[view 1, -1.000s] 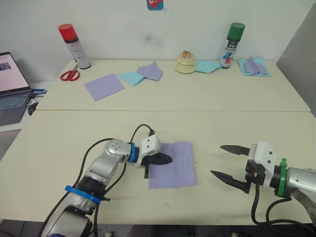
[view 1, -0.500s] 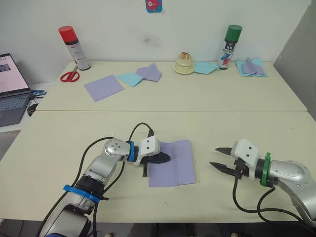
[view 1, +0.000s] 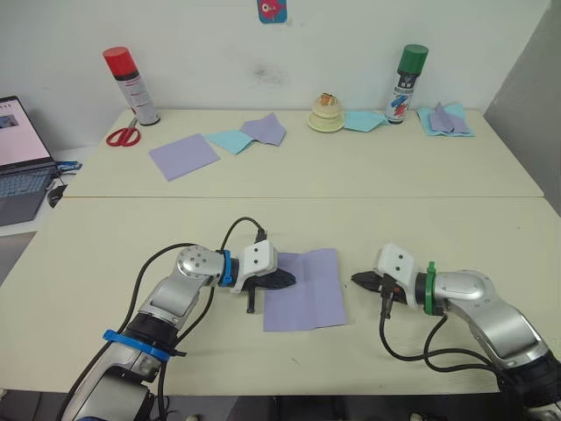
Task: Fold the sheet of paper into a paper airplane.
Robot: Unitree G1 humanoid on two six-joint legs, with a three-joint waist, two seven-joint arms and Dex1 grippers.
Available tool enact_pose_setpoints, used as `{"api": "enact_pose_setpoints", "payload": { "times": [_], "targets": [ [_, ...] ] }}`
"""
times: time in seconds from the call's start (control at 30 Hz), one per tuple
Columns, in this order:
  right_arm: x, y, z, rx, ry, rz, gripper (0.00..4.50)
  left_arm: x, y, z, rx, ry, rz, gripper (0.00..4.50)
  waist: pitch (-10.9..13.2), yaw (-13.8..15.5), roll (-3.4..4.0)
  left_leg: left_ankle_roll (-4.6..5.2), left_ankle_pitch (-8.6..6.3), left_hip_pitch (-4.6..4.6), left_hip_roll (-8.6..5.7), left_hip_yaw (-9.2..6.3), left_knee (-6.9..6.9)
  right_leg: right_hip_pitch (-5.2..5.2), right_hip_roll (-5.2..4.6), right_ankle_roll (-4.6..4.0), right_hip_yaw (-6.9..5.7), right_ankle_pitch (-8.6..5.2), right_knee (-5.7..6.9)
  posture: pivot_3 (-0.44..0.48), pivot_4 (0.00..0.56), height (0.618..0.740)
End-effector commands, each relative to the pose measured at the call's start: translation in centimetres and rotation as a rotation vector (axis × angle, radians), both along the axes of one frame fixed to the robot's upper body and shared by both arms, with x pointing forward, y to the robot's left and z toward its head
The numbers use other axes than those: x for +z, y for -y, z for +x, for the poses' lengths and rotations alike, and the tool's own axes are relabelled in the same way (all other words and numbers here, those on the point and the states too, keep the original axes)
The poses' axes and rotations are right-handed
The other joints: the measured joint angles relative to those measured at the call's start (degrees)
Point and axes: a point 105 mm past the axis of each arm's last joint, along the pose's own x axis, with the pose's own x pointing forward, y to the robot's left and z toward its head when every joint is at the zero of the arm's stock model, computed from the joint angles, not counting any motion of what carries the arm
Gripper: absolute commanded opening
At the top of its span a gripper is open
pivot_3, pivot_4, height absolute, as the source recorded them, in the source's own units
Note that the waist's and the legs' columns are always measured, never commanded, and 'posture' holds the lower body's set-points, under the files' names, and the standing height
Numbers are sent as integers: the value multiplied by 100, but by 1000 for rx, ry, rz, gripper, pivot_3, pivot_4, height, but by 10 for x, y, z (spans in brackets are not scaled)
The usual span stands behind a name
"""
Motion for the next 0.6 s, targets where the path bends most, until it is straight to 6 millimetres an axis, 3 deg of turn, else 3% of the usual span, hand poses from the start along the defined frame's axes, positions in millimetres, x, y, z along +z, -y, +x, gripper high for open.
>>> {"api": "enact_pose_setpoints", "payload": {
  "times": [0.03, 0.4, 0.6],
  "targets": [
    [6, -11, 0, 56, 17, 15, 40, -29, -25, -4, 65, -90, 119, 0, -1, -4, 2, 0, 0, 1, 0, 0, 0, 0, 0, 0, 0, 0, 0, 0, 150, 740],
    [42, -56, -9, 186, 30, 189, 40, -25, -36, 3, 110, -80, 129, 0, -4, -8, 4, 0, 0, 0, 2, -9, 0, -5, 4, -5, 3, 6, 1, 0, 150, 740],
    [35, -74, -7, 195, 17, 213, 40, -23, -52, 6, 166, -87, 133, 0, -5, -45, 6, 0, 0, 2, 2, -15, -1, -8, 7, -5, 6, 6, 2, 0, 150, 740]
  ]
}}
